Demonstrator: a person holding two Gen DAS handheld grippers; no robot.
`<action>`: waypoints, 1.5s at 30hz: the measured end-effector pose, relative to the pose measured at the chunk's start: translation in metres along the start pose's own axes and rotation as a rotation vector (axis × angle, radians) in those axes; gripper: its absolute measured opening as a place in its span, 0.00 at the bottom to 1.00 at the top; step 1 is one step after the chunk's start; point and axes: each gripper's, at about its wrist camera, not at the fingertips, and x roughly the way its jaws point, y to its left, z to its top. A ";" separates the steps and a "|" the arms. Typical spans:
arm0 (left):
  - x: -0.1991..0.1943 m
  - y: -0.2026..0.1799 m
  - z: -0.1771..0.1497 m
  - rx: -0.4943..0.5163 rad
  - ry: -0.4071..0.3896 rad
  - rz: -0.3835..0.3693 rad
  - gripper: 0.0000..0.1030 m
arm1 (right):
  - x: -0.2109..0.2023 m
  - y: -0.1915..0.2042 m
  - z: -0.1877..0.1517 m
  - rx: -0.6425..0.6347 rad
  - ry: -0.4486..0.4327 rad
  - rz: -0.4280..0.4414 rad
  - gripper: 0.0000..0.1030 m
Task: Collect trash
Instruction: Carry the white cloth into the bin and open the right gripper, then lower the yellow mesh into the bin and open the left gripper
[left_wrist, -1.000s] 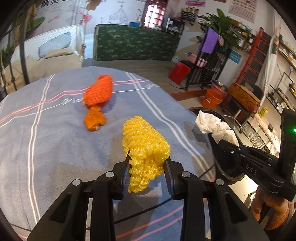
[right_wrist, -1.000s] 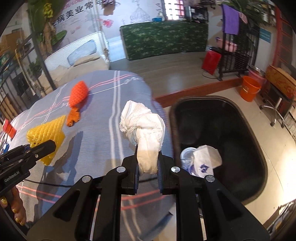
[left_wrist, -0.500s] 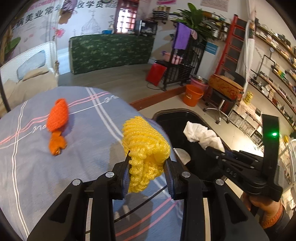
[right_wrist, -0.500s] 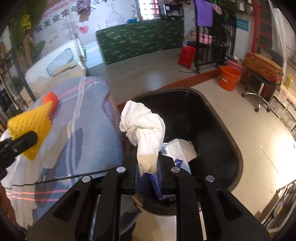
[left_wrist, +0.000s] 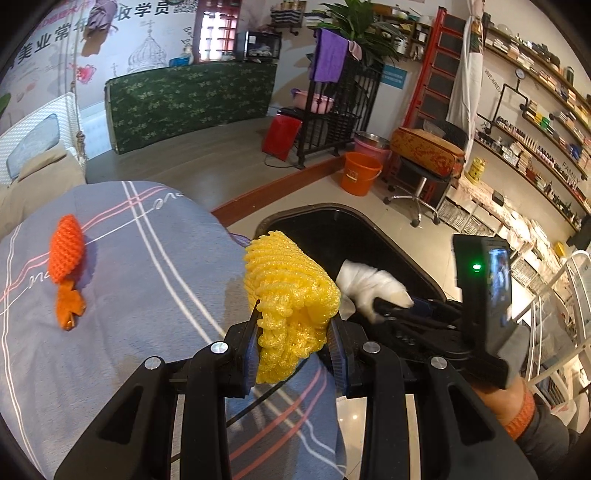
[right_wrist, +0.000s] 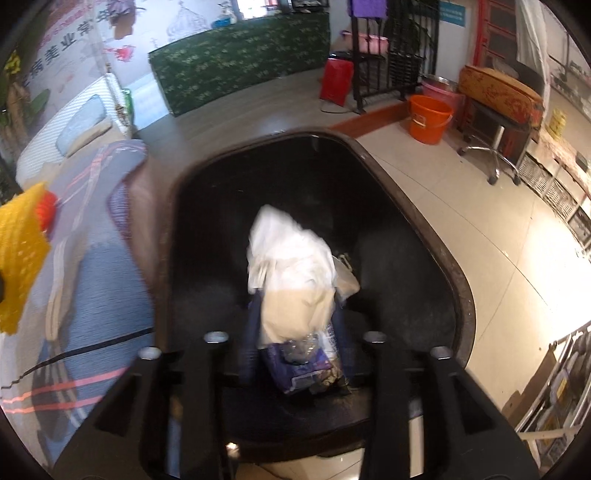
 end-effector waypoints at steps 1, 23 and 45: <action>0.003 -0.003 0.000 0.008 0.004 -0.003 0.31 | 0.001 -0.001 0.000 0.005 0.003 -0.003 0.54; 0.058 -0.048 0.009 0.092 0.113 -0.081 0.31 | -0.057 -0.033 -0.006 0.058 -0.112 -0.050 0.66; 0.103 -0.070 0.016 0.132 0.240 -0.110 0.67 | -0.068 -0.074 -0.015 0.135 -0.113 -0.110 0.66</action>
